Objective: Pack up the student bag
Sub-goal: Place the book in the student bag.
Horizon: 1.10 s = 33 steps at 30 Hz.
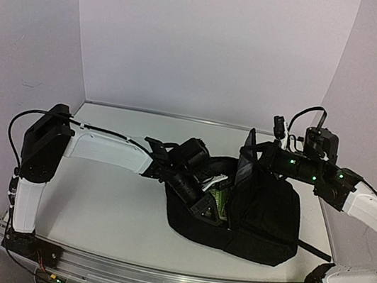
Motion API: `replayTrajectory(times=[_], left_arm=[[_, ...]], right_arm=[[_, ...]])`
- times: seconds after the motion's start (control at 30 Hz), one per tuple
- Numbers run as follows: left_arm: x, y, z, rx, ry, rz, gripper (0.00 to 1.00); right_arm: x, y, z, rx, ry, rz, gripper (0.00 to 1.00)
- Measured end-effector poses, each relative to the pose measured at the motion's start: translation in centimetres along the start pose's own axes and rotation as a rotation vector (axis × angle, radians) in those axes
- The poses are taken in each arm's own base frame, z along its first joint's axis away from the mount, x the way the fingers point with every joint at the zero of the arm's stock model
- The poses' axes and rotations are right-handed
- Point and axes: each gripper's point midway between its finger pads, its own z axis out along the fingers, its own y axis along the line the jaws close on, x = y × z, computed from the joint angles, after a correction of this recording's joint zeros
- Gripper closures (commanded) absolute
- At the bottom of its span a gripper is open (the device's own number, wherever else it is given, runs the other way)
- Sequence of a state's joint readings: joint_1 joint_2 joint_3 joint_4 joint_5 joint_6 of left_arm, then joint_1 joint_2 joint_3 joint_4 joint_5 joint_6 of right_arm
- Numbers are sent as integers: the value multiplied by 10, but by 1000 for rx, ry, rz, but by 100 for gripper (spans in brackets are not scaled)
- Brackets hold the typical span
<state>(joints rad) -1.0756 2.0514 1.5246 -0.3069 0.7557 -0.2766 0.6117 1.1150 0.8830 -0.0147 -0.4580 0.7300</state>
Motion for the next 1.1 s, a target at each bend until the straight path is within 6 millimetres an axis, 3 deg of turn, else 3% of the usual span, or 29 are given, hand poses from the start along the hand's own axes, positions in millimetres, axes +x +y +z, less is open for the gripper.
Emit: replayTrajectory(times=[0.17,0.8,1.1], left_arm=[[-3,-1,0,1,-12,3,100],[-12,-18,-21,-55,-98,66,100],[2,-11,-31,-107,-122,34,100]], right_arm=[[0,0,0,0,0,0,100],[-2,-4,-2,16,-24,-2,100],[-1,-18,10,69,-31,15,100]])
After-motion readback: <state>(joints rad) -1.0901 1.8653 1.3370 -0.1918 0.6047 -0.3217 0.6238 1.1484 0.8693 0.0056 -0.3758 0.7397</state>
